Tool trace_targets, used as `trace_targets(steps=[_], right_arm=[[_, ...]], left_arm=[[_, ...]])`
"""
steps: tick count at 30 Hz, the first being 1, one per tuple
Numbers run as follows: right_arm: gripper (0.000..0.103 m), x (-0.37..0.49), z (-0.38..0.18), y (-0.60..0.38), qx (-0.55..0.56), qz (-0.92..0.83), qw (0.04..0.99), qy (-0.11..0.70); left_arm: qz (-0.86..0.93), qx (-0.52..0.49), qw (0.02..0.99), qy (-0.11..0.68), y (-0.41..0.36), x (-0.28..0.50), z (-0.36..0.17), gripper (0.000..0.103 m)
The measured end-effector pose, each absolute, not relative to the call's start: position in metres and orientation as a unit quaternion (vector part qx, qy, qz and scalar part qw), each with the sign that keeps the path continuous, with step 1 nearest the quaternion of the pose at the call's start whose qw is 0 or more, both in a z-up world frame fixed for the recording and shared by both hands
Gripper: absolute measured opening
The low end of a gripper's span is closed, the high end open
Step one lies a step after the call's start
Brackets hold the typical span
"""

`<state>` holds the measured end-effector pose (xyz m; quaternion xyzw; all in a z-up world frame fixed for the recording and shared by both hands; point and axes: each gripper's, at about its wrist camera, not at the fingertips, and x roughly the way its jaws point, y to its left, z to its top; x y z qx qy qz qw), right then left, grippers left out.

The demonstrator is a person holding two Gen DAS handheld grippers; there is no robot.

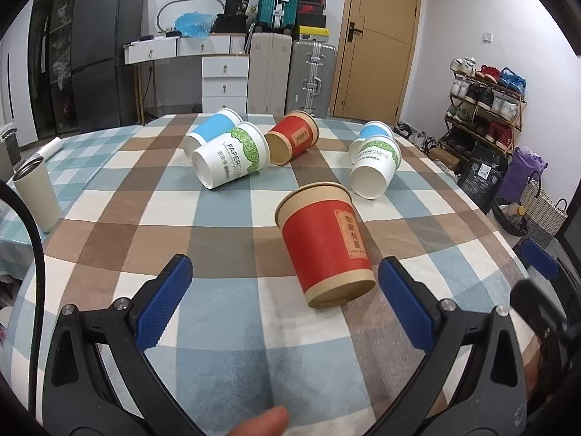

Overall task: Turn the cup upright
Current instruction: 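Reach the left tool to the red cup lying on its side and close on its body, then lift the red cup with the left tool while the right tool approaches it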

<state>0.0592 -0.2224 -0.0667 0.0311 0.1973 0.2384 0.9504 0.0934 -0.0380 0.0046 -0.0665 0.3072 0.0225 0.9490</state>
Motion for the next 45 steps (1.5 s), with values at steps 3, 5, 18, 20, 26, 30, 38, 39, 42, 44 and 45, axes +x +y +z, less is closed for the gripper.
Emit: trace_targets(steps=[3, 5, 18, 20, 26, 30, 38, 39, 42, 44, 45], right_arm=[[0.103, 0.060, -0.068, -0.220, 0.022, 0.239, 0.950, 0.200], [0.103, 0.061, -0.068, -0.221, 0.024, 0.239, 0.950, 0.202], [0.103, 0.069, -0.074, -0.226, 0.037, 0.230, 0.947, 0.220], [0.103, 0.069, -0.074, -0.226, 0.036, 0.231, 0.947, 0.219], [0.103, 0.068, -0.073, -0.226, 0.036, 0.232, 0.947, 0.218], [0.103, 0.068, -0.073, -0.226, 0.036, 0.232, 0.947, 0.218], [0.103, 0.066, -0.073, -0.222, 0.026, 0.233, 0.947, 0.218], [0.103, 0.065, -0.073, -0.221, 0.026, 0.233, 0.947, 0.219], [0.103, 0.060, -0.071, -0.219, 0.027, 0.241, 0.946, 0.215], [0.103, 0.056, -0.070, -0.216, 0.025, 0.246, 0.945, 0.213], [0.103, 0.054, -0.070, -0.214, 0.022, 0.248, 0.945, 0.213]], left_arm=[[0.017, -0.067, 0.944, 0.321, -0.044, 0.109, 0.000, 0.102], [0.014, -0.061, 0.942, 0.330, -0.048, 0.118, -0.004, 0.101], [-0.009, -0.077, 0.925, 0.372, -0.061, 0.142, -0.022, 0.057], [-0.009, -0.078, 0.924, 0.373, -0.061, 0.140, -0.022, 0.056], [-0.003, -0.086, 0.927, 0.366, -0.057, 0.125, -0.017, 0.056], [0.002, -0.087, 0.931, 0.356, -0.053, 0.107, -0.009, 0.056], [-0.001, -0.094, 0.938, 0.335, -0.046, 0.064, 0.009, 0.056], [-0.003, -0.093, 0.939, 0.332, -0.045, 0.058, 0.012, 0.056], [-0.005, -0.092, 0.941, 0.327, -0.046, 0.038, 0.017, 0.056], [-0.005, -0.092, 0.941, 0.325, -0.045, 0.028, 0.018, 0.056], [-0.005, -0.093, 0.941, 0.324, -0.045, 0.022, 0.018, 0.056]])
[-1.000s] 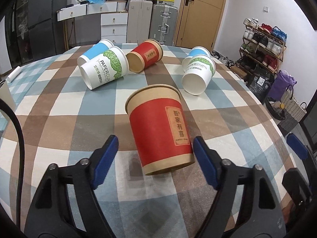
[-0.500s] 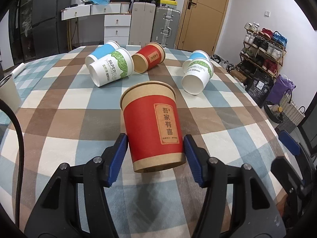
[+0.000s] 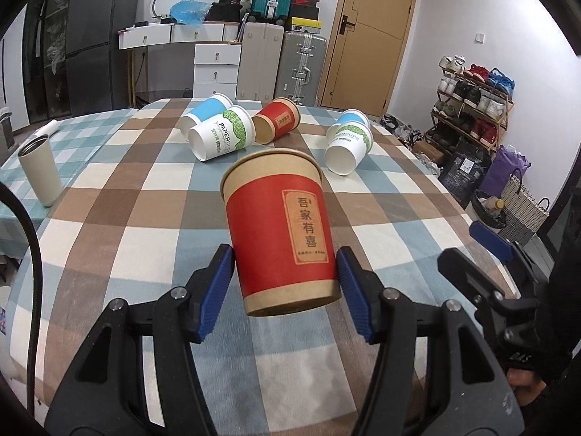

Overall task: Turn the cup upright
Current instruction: 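Lift the red cup with the left tool while the right tool approaches it, then close the right tool on the red cup while the left tool opens and releases it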

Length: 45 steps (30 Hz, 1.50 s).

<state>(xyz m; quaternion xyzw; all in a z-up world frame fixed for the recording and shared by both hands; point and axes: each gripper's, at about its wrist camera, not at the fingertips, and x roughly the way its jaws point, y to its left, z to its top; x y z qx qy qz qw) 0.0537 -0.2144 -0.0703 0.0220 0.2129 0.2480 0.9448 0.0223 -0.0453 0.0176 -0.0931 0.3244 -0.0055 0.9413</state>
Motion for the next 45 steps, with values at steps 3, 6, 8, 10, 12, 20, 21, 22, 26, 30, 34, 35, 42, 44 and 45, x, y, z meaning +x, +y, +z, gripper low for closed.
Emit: trace_targets(steps=[3, 6, 8, 10, 12, 20, 21, 22, 26, 30, 34, 35, 42, 44, 45], right_arm=[[0.103, 0.048, -0.071, -0.211, 0.020, 0.253, 0.944, 0.213], [0.103, 0.043, -0.071, -0.208, 0.017, 0.256, 0.943, 0.213], [0.103, 0.041, -0.072, -0.208, 0.015, 0.256, 0.943, 0.213], [0.103, 0.042, -0.072, -0.208, 0.015, 0.256, 0.943, 0.214], [0.103, 0.043, -0.073, -0.209, 0.016, 0.255, 0.942, 0.216], [0.103, 0.043, -0.075, -0.209, 0.017, 0.254, 0.942, 0.219], [0.103, 0.043, -0.075, -0.209, 0.017, 0.254, 0.942, 0.219], [0.103, 0.043, -0.075, -0.209, 0.017, 0.254, 0.942, 0.219], [0.103, 0.043, -0.075, -0.208, 0.017, 0.254, 0.942, 0.219], [0.103, 0.044, -0.075, -0.209, 0.017, 0.254, 0.942, 0.220], [0.103, 0.043, -0.075, -0.209, 0.017, 0.254, 0.942, 0.220], [0.103, 0.043, -0.075, -0.209, 0.017, 0.254, 0.941, 0.221], [0.103, 0.045, -0.074, -0.206, 0.009, 0.266, 0.935, 0.234], [0.103, 0.046, -0.073, -0.204, 0.006, 0.267, 0.934, 0.237], [0.103, 0.046, -0.073, -0.203, 0.006, 0.268, 0.933, 0.239]], left_arm=[[-0.006, -0.094, 0.940, 0.328, -0.048, 0.011, 0.014, 0.056], [-0.010, -0.097, 0.937, 0.335, -0.050, 0.002, 0.008, 0.056], [-0.010, -0.099, 0.937, 0.334, -0.053, -0.003, 0.005, 0.056], [-0.013, -0.101, 0.937, 0.334, -0.057, -0.007, 0.002, 0.056], [-0.015, -0.099, 0.937, 0.336, -0.062, -0.012, -0.001, 0.056], [-0.024, -0.099, 0.935, 0.338, -0.074, -0.022, -0.011, 0.056], [-0.025, -0.099, 0.935, 0.338, -0.074, -0.022, -0.012, 0.056], [-0.025, -0.100, 0.935, 0.340, -0.074, -0.021, -0.013, 0.056], [-0.025, -0.102, 0.933, 0.345, -0.073, -0.019, -0.016, 0.057], [-0.025, -0.105, 0.932, 0.347, -0.070, -0.017, -0.017, 0.057], [-0.020, -0.099, 0.933, 0.345, -0.067, -0.015, -0.016, 0.064], [-0.019, -0.098, 0.934, 0.344, -0.066, -0.014, -0.016, 0.065], [-0.012, -0.094, 0.942, 0.323, -0.054, -0.018, -0.008, 0.088], [-0.010, -0.090, 0.943, 0.320, -0.050, -0.019, -0.005, 0.096], [-0.005, -0.089, 0.944, 0.318, -0.048, -0.020, -0.004, 0.103]])
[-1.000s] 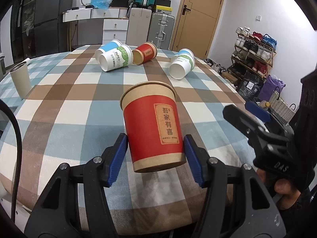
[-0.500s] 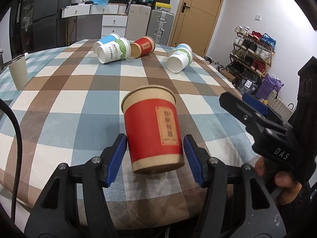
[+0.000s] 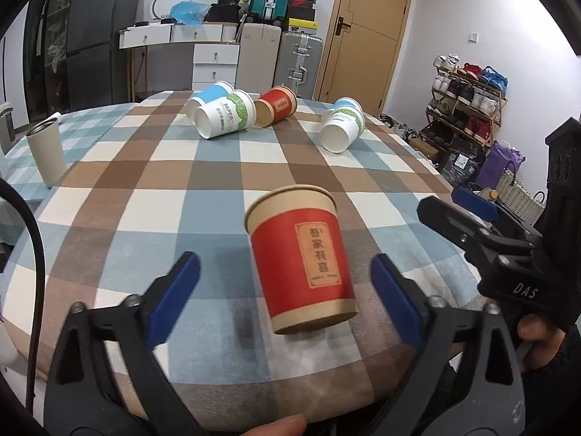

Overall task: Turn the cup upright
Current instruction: 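Close the right tool on the red cup while the left tool opens and releases it, then rotate the held red cup with the right tool until its rim faces up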

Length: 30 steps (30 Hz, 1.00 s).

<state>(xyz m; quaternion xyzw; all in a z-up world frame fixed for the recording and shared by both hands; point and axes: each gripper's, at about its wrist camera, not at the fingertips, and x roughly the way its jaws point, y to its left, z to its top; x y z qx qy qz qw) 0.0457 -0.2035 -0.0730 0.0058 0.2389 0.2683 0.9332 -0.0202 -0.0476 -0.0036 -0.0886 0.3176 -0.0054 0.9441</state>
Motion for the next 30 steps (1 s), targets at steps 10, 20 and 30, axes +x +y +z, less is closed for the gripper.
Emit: trace_targets(steps=[10, 20, 30], right_arm=[[0.103, 0.049, -0.069, -0.189, -0.003, 0.283, 0.919, 0.276], [0.103, 0.055, -0.066, -0.161, -0.014, 0.302, 0.892, 0.335], [0.103, 0.082, -0.081, -0.142, 0.045, 0.329, 0.833, 0.443]], left_arm=[[-0.007, -0.087, 0.949, 0.303, -0.027, -0.023, 0.005, 0.102], [0.008, -0.077, 0.955, 0.285, 0.005, -0.021, -0.007, 0.102], [0.014, -0.074, 0.955, 0.286, 0.017, -0.017, -0.019, 0.102]])
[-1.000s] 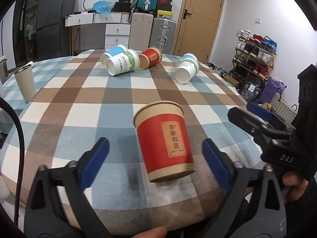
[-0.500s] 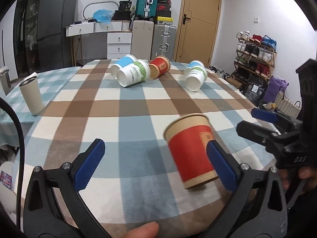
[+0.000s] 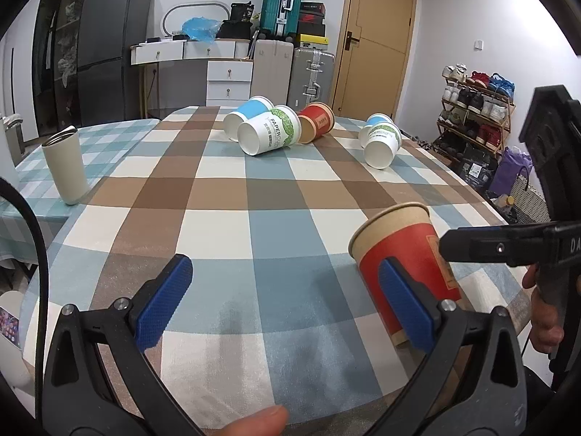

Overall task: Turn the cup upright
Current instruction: 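Rotate the held red cup with the right tool until its rim faces up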

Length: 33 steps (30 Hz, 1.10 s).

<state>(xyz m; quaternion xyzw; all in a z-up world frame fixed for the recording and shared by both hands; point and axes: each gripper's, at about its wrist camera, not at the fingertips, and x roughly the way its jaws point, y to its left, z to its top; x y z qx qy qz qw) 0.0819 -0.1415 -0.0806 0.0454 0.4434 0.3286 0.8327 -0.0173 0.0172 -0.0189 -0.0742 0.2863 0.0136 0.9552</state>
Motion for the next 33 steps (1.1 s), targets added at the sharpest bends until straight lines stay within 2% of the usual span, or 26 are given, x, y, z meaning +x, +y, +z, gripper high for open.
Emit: trace_targets(steps=[16, 18, 22, 23, 25, 30, 31, 33], right_arm=[[0.102, 0.115, -0.097, -0.115, 0.122, 0.383, 0.747, 0.530], [0.100, 0.119, -0.101, -0.114, 0.134, 0.385, 0.737, 0.538], [0.085, 0.129, -0.108, -0.113, 0.151, 0.389, 0.718, 0.558], [0.078, 0.131, -0.109, -0.113, 0.152, 0.388, 0.716, 0.560], [0.073, 0.132, -0.108, -0.115, 0.156, 0.389, 0.715, 0.560], [0.070, 0.126, -0.095, -0.116, 0.127, 0.391, 0.740, 0.532], [0.064, 0.124, -0.092, -0.117, 0.118, 0.386, 0.749, 0.524], [0.063, 0.119, -0.082, -0.119, 0.098, 0.381, 0.777, 0.492]], left_arm=[[0.025, -0.065, 0.956, 0.284, 0.016, -0.016, -0.023, 0.102], [0.027, -0.065, 0.956, 0.283, 0.017, -0.016, -0.023, 0.102], [0.026, -0.065, 0.957, 0.283, 0.017, -0.017, -0.023, 0.102], [0.026, -0.064, 0.957, 0.283, 0.017, -0.017, -0.023, 0.102], [0.026, -0.064, 0.957, 0.282, 0.016, -0.018, -0.023, 0.102], [0.028, -0.066, 0.956, 0.284, 0.016, -0.017, -0.023, 0.102], [0.028, -0.066, 0.956, 0.285, 0.016, -0.017, -0.023, 0.102], [0.032, -0.067, 0.956, 0.284, 0.017, -0.016, -0.023, 0.102]])
